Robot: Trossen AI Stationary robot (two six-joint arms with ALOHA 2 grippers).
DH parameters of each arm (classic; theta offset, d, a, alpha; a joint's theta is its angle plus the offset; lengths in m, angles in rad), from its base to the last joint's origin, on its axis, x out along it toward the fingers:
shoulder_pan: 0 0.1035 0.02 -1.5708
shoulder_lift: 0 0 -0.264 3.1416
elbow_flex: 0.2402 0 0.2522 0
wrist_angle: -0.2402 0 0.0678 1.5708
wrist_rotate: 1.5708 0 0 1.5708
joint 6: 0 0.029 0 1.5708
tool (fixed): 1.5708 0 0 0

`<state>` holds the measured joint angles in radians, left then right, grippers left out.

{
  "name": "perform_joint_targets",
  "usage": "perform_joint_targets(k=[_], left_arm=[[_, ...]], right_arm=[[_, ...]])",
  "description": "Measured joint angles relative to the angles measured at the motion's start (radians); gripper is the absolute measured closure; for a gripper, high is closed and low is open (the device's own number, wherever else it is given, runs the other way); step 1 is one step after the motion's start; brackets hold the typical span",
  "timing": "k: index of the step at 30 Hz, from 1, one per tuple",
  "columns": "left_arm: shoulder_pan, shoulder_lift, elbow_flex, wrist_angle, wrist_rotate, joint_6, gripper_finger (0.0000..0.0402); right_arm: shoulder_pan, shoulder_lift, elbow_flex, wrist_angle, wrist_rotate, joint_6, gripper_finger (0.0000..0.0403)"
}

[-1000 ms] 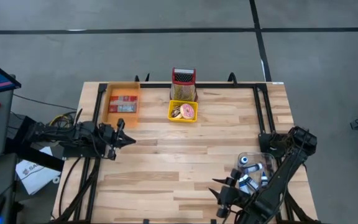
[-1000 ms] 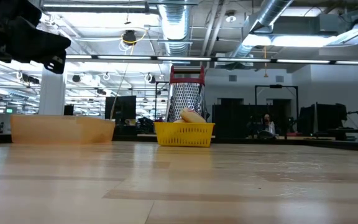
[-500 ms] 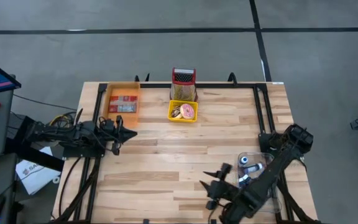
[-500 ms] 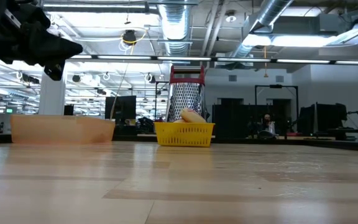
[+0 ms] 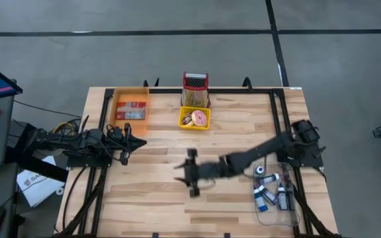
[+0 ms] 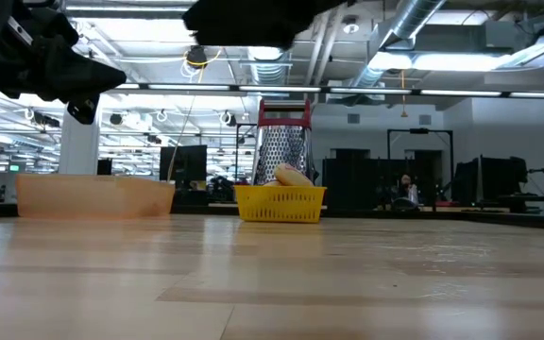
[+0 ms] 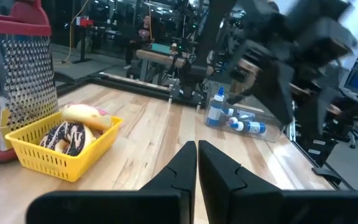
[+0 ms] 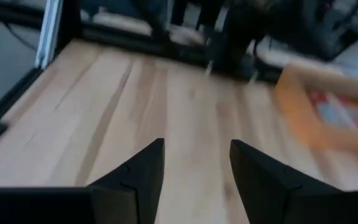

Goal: Pick & Place Food Item
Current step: Return to Home Position

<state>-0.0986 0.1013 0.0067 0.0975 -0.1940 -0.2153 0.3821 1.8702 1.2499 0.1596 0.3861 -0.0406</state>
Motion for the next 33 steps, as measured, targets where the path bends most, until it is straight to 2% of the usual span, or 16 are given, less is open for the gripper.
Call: perform_joint_targets(k=[4, 6, 7, 10, 14, 18, 25, 33], left_arm=[[0.0, 0.0, 0.0, 0.0, 0.0, 0.0, 0.039], [0.0, 0.0, 0.0, 0.0, 0.0, 0.0, 0.039], [0.0, 0.0, 0.0, 0.001, 0.0, 0.0, 0.039], [0.0, 0.005, 0.0, 0.012, 0.0, 0.0, 0.039], [0.0, 0.017, 0.0, 0.014, 0.0, 0.0, 0.039], [0.0, 0.032, 0.0, 0.015, 0.0, 0.0, 0.039], [0.0, 0.04, 0.0, 0.016, 0.0, 0.0, 0.039], [0.0, 0.04, 0.0, 0.016, 0.0, 0.0, 0.039]], right_arm=[[-0.109, -0.01, -0.03, 0.158, -0.228, -0.061, 0.0228], [-0.14, -0.072, -0.134, 0.311, -0.347, -0.087, 0.0228], [-0.149, -0.1, -0.184, 0.418, -0.363, -0.11, 0.0228], [-0.171, -0.207, -0.394, 0.631, -0.363, -0.172, 0.0228], [-0.192, -0.355, -0.641, 0.787, -0.359, -0.173, 0.0228], [-0.197, -0.536, -0.824, 0.807, -0.364, -0.162, 0.0228], [-0.233, -0.798, -1.02, 0.784, -0.327, -0.169, 0.0228], [-0.282, -0.946, -1.128, 0.763, -0.306, -0.128, 0.0228]])
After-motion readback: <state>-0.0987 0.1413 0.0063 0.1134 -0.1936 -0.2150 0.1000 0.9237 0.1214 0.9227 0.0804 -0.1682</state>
